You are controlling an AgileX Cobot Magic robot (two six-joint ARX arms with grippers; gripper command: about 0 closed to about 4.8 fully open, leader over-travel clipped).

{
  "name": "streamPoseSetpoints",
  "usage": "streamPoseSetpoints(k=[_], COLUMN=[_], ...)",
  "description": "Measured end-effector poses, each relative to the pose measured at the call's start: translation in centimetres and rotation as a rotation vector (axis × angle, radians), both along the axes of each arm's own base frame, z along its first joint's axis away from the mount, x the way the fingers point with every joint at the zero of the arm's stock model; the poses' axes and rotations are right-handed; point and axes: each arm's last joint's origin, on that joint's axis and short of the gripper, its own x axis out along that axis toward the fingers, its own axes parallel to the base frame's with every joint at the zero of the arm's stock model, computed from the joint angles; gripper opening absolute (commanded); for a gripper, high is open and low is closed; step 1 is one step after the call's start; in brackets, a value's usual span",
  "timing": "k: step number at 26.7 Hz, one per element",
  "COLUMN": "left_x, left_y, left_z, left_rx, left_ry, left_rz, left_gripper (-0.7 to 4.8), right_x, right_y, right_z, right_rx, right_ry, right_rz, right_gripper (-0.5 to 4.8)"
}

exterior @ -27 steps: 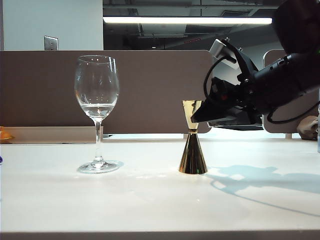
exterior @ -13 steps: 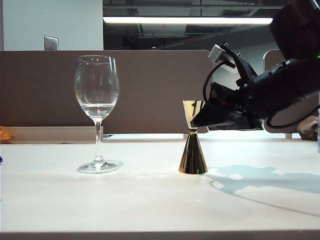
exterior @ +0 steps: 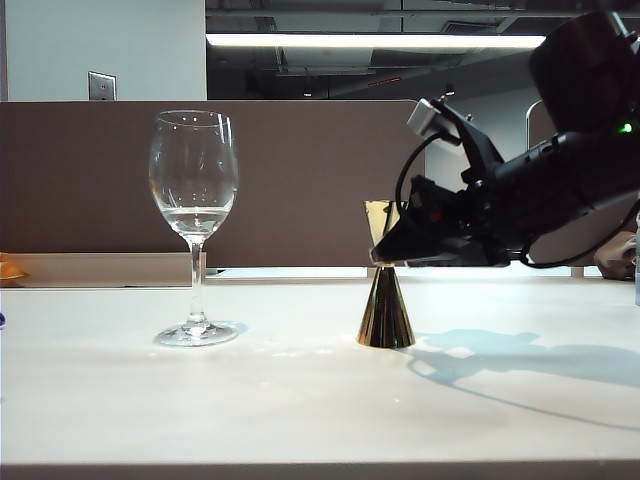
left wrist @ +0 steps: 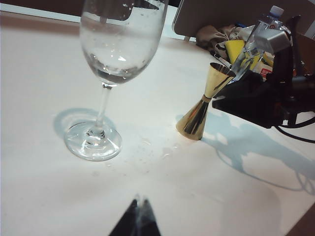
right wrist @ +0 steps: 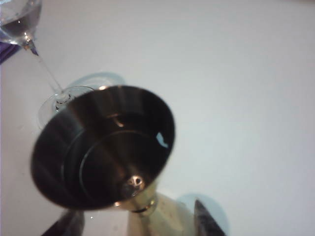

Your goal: Pick up the jigger and pour the water inside into the glass.

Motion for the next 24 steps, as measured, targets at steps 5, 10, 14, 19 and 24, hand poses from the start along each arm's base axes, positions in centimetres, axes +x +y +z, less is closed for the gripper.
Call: streamPoseSetpoints(k=[5, 10, 14, 19, 24], left_x=[0.0, 0.0, 0.0, 0.0, 0.0], left_y=[0.0, 0.0, 0.0, 0.0, 0.0], left_z=[0.0, 0.0, 0.0, 0.0, 0.0], left_rx=[0.000, 0.000, 0.000, 0.000, 0.000], left_ry=[0.000, 0.000, -0.001, 0.000, -0.001], left_rz=[0.000, 0.000, 0.000, 0.000, 0.000], left_gripper=[-0.05, -0.05, -0.05, -0.05, -0.05], right_x=[0.4, 1.1, 1.6, 1.6, 1.6], right_y=[0.4, 0.7, 0.9, 0.9, 1.0], right_z=[-0.7, -0.6, -0.4, -0.5, -0.7], right_rx=[-0.006, -0.002, 0.000, -0.001, -0.003], right_ry=[0.014, 0.006, -0.001, 0.002, 0.005], right_rz=[0.005, 0.007, 0.007, 0.007, 0.007], right_gripper=[2.84, 2.84, 2.83, 2.70, 2.41])
